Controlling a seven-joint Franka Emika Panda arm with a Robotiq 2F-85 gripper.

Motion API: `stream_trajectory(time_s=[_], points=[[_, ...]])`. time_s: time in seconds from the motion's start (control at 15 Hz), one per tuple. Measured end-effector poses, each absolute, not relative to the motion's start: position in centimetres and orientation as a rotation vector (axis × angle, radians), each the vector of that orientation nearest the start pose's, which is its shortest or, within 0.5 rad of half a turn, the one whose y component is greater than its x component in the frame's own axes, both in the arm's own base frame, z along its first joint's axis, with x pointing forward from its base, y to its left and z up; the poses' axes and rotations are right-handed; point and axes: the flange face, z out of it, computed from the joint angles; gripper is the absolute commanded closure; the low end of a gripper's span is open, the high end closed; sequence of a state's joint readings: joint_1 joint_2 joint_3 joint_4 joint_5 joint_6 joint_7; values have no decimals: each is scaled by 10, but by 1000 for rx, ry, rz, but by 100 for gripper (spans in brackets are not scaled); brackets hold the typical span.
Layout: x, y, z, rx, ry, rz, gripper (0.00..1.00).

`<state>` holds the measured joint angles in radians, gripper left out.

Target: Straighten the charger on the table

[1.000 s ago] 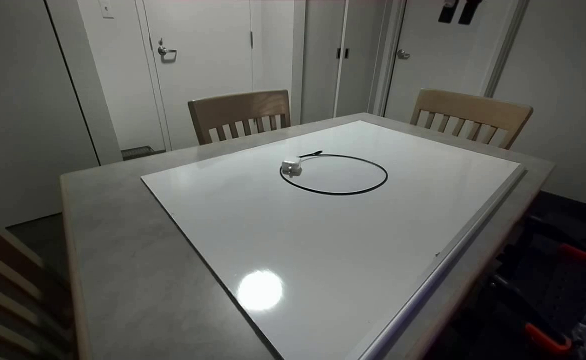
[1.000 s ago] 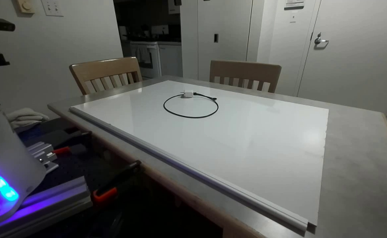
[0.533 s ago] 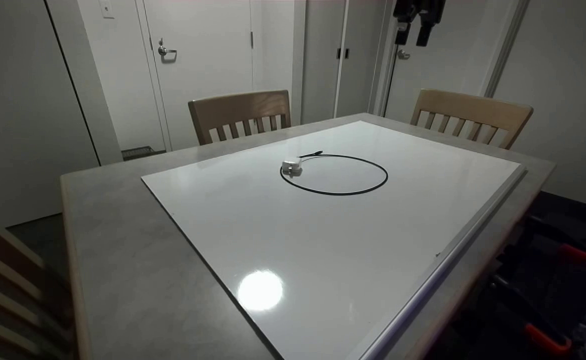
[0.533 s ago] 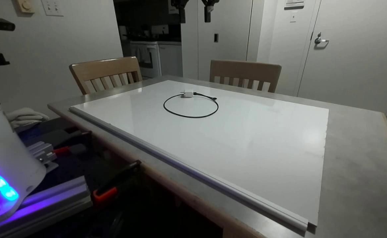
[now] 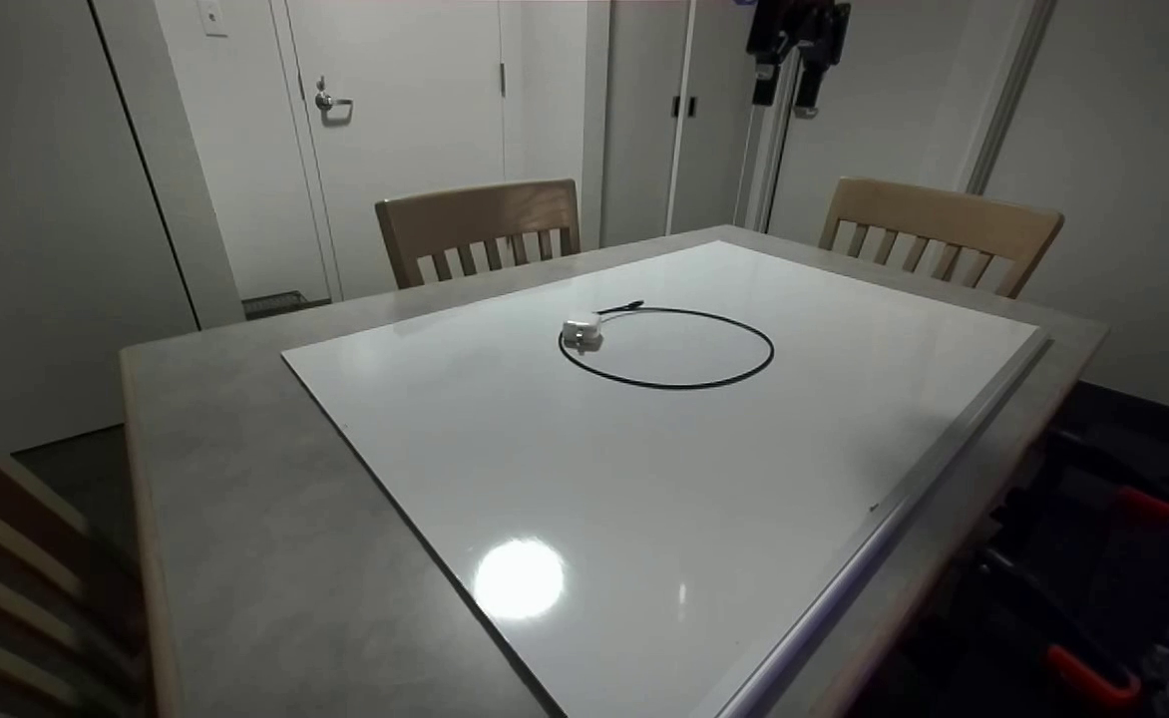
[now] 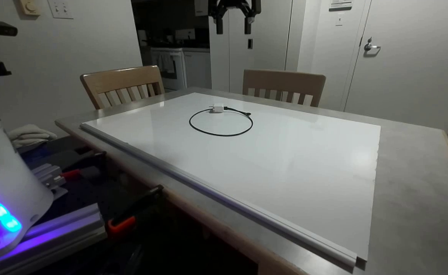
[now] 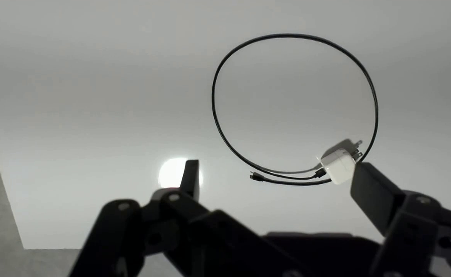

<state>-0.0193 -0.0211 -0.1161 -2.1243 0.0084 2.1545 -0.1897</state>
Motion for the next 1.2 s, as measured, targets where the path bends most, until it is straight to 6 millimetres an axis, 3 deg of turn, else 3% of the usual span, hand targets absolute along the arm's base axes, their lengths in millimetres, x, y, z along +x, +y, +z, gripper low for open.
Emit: stream_trajectory(time_s=[0.27, 0.53, 1.0, 1.2], points=[[538, -71, 425, -3139, -58, -79, 0], [542, -53, 420, -3131, 77, 62, 0], [570, -27, 400, -3113, 440, 150, 0], [578, -23, 389, -3111, 484, 171, 0]])
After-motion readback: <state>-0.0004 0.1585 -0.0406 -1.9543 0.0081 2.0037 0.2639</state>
